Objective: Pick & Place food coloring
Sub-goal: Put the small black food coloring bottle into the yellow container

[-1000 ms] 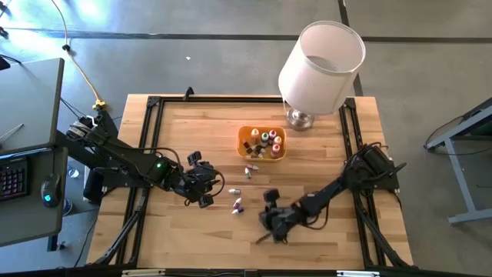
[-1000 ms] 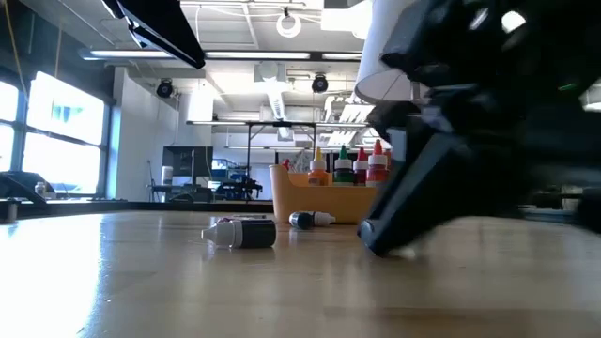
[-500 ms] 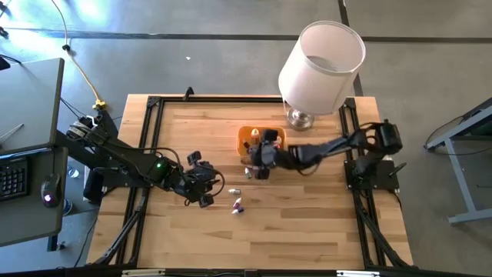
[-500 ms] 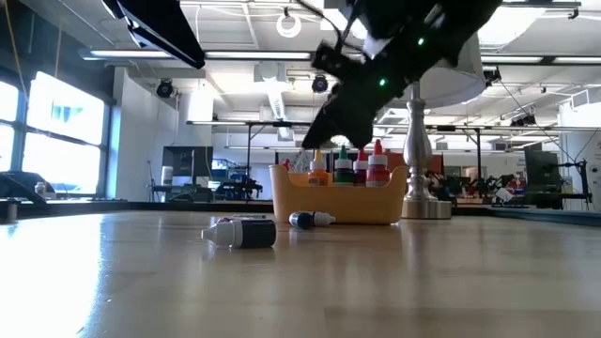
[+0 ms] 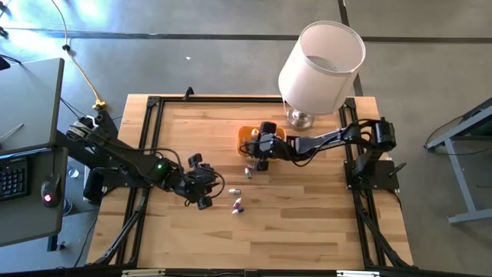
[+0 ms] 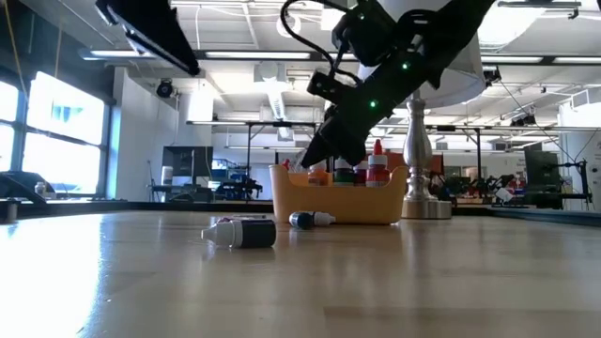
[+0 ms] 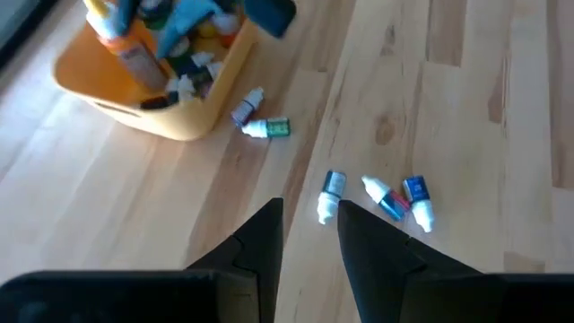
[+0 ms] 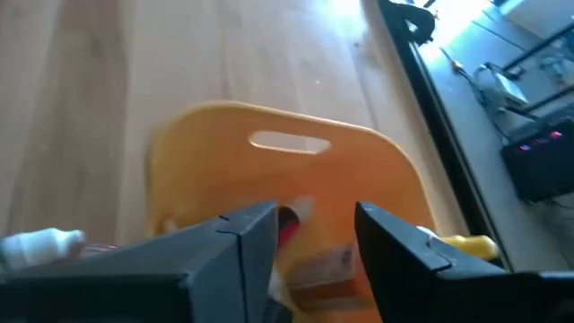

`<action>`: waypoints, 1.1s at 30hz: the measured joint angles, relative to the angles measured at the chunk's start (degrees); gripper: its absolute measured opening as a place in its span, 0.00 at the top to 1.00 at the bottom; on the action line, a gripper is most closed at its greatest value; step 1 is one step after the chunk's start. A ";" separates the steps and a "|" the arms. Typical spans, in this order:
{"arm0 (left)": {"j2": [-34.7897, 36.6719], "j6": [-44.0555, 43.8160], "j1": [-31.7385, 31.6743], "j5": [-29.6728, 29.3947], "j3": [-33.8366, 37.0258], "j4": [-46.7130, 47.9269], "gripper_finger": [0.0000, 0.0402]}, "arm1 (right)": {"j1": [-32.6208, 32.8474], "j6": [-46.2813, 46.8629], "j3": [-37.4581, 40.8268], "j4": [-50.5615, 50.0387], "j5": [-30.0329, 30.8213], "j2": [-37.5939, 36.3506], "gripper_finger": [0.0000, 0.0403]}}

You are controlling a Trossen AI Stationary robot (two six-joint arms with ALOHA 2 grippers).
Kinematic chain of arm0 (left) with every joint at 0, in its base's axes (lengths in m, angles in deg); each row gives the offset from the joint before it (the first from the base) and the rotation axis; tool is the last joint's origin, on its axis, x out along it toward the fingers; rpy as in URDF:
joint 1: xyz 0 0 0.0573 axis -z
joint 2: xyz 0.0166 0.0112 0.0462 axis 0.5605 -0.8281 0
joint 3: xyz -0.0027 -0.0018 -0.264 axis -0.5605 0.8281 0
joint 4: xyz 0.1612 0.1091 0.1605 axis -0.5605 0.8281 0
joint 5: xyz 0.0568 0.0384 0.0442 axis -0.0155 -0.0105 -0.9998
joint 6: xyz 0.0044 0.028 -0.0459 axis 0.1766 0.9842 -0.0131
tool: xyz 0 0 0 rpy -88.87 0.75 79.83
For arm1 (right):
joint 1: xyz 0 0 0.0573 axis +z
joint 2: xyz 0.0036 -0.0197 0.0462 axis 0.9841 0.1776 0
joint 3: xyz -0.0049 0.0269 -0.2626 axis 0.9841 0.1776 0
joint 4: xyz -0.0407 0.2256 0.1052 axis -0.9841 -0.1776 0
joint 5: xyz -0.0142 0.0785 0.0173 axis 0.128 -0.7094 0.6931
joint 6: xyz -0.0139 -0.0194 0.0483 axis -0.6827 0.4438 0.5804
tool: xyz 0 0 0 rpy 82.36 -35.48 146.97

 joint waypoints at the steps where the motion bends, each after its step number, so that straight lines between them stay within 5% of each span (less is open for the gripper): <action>1: 0.00 0.11 0.00 0.42 0.91 -0.85 0.74 | 0.14 0.00 0.00 -0.01 0.56 0.00 0.62; 5: -0.04 0.05 -0.02 2.45 5.37 -8.69 0.74 | 1.74 0.00 0.00 -0.29 2.82 -1.33 0.58; 12: -4.72 0.31 0.02 10.92 14.33 -36.38 0.74 | 7.30 3.44 -0.02 -2.40 2.62 -7.30 0.58; 21: -17.51 11.86 -0.14 7.54 14.87 -40.30 0.74 | 17.74 14.46 -0.11 -6.14 -2.18 -12.55 0.63; 33: -21.49 13.98 -4.19 6.41 14.91 -44.11 0.74 | 24.17 -2.17 -0.11 -3.46 1.37 -13.35 0.64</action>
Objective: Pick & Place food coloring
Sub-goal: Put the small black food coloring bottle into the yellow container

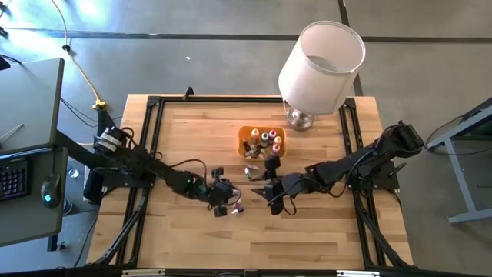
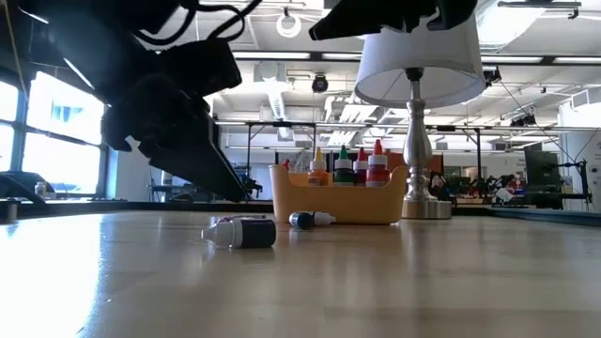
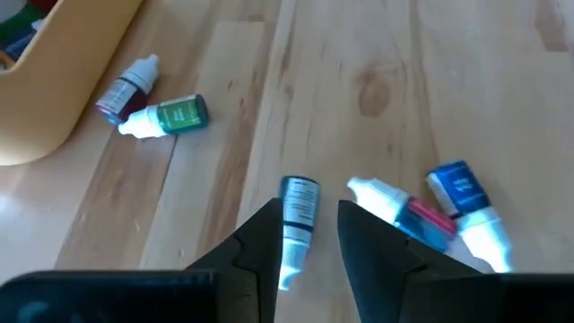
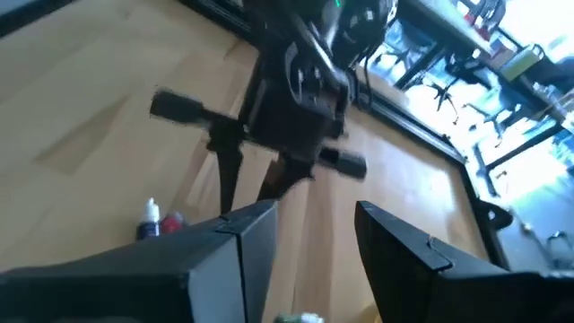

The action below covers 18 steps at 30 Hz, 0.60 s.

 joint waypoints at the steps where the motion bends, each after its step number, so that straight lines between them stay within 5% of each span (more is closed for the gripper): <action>1: 0.00 0.23 -0.35 0.65 0.01 0.01 0.74 | -0.02 -0.65 0.00 0.51 0.00 0.00 0.64; 12: -4.22 -0.69 -5.70 8.26 0.03 -1.09 0.74 | -0.44 -6.84 0.00 0.74 2.58 -2.45 0.63; 18: -6.61 -1.05 -5.61 7.02 -0.16 -2.65 0.74 | -0.44 -6.84 0.00 -0.44 6.03 -5.06 0.63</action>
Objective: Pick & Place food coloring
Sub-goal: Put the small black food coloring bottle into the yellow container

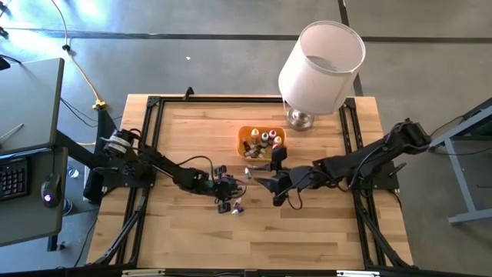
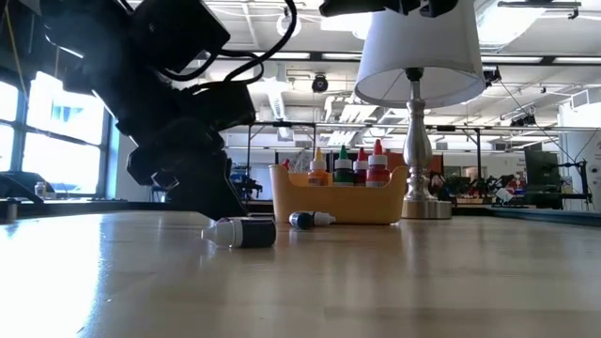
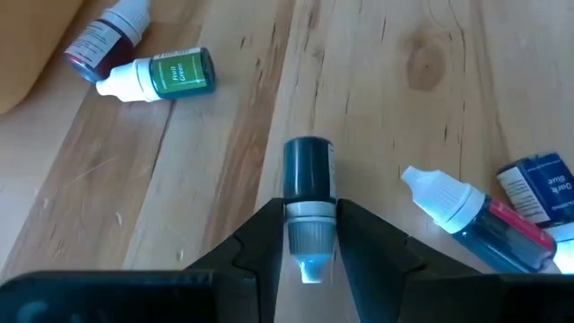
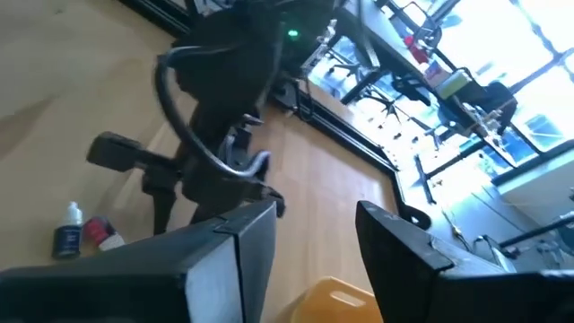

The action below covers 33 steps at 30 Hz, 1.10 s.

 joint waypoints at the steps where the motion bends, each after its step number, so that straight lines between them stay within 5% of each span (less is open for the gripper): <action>1: -0.15 0.00 0.00 -0.14 0.02 -0.31 0.74 | 0.00 0.02 0.00 -0.26 0.34 -0.39 0.63; 12: -0.23 -0.01 0.02 -0.83 -0.12 -3.06 0.89 | 0.00 0.41 0.00 -2.80 0.88 -1.36 0.63; 19: 4.07 7.38 -1.36 -9.64 -5.47 -0.17 0.84 | 0.52 6.55 0.00 -10.02 3.31 -1.36 0.63; 28: 5.00 18.79 -13.97 -11.19 -17.81 15.69 0.83 | 0.48 25.18 0.02 -18.08 1.17 -1.34 0.63; 33: 4.27 18.86 -21.93 -4.91 -19.66 18.61 0.77 | 0.50 32.48 0.01 -19.58 -4.46 -1.34 0.63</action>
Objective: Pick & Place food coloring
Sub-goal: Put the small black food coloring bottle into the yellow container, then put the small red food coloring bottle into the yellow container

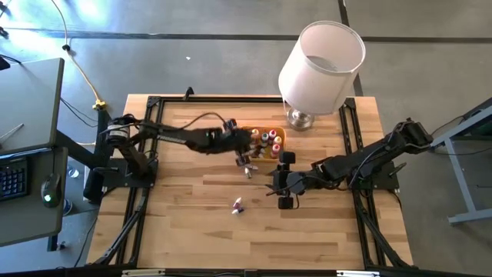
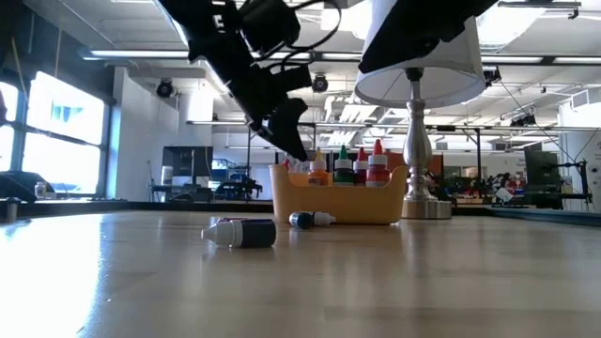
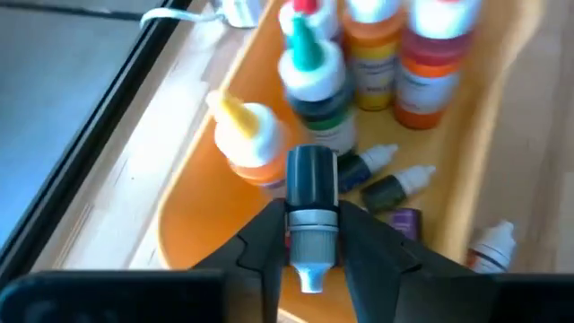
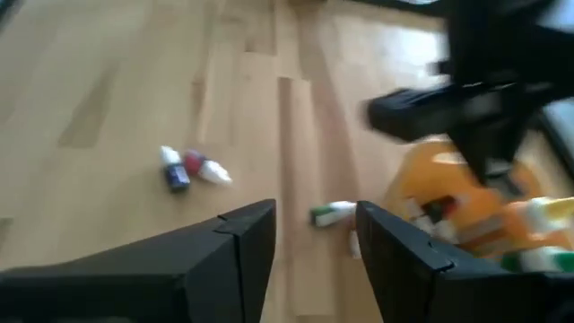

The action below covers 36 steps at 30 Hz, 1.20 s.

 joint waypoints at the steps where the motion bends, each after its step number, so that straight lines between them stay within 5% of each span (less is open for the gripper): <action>1: -0.09 0.01 -1.16 1.48 -0.05 -0.01 0.75 | 0.00 1.01 0.00 0.00 -1.07 0.00 0.63; 8: -0.81 1.12 -4.35 8.19 -0.09 -0.87 0.61 | 0.00 5.85 -0.01 2.99 -1.59 3.32 0.63; 15: 4.82 1.56 -2.11 9.83 -1.60 5.76 0.59 | -0.72 1.59 -0.01 15.82 -2.72 14.51 0.63; 21: 8.48 -4.33 4.68 23.58 -3.94 18.05 0.59 | -1.33 2.56 0.01 14.90 -5.96 17.25 0.63; 25: 8.00 -13.36 12.96 27.74 -1.51 18.68 0.59 | -1.29 3.96 0.01 15.97 -7.94 17.21 0.63; 27: 7.04 -17.98 17.81 26.17 -0.41 15.44 0.59 | -1.29 4.02 0.01 15.91 -10.07 17.20 0.63; 31: 5.35 -26.94 26.56 13.82 1.33 10.41 0.59 | -1.27 4.09 0.01 15.53 -13.29 17.20 0.63; 36: 1.61 -40.19 31.76 2.08 1.63 7.98 0.59 | -1.26 3.85 0.01 16.04 -13.39 17.20 0.63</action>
